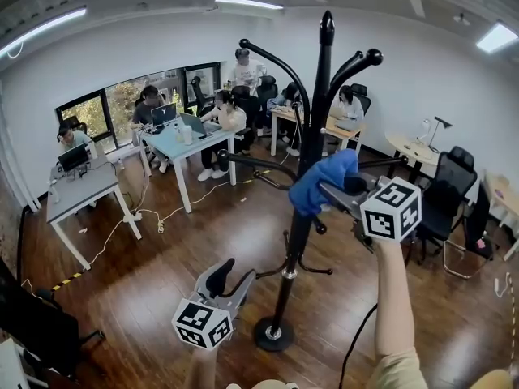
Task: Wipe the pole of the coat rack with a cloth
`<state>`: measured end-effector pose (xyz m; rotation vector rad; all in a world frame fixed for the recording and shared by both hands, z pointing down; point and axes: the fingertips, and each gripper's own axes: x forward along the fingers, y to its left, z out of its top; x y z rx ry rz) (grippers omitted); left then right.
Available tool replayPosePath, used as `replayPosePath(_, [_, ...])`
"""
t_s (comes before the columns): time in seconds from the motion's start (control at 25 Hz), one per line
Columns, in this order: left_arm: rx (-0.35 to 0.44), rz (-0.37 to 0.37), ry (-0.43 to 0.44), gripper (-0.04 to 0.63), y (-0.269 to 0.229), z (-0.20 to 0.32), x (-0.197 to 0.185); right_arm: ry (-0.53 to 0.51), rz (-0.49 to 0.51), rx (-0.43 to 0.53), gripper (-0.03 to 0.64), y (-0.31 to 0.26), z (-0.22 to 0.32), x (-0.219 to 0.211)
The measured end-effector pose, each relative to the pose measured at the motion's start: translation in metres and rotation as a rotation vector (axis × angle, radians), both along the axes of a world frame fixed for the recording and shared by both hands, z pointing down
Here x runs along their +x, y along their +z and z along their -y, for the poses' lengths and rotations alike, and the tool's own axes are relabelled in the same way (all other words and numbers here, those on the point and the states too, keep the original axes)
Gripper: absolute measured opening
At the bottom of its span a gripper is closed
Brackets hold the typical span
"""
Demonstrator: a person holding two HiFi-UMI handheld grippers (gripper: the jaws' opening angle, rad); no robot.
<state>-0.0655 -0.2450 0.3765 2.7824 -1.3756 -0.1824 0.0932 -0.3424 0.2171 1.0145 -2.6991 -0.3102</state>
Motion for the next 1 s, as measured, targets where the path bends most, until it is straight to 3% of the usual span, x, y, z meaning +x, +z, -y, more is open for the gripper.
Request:
replayPosePath(0.36, [-0.001, 0.013, 0.051, 0.198, 0.000, 0.004, 0.020, 0.192, -0.067, 0.152, 0.075, -0.030, -0.015, 0.056])
replayPosePath(0.72, [-0.008, 0.022, 0.111, 0.198, 0.003, 0.007, 0.041, 0.397, 0.039, 0.289, 0.075, -0.074, -0.047, 0.137])
replayPosePath(0.92, [-0.015, 0.025, 0.136, 0.199, 0.006, 0.003, 0.052, 0.615, -0.034, 0.379, 0.075, -0.075, -0.062, 0.175])
replayPosePath(1.0, [-0.019, 0.026, 0.137, 0.199, 0.007, 0.003, 0.055, 0.654, -0.012, 0.395, 0.075, -0.076, -0.068, 0.190])
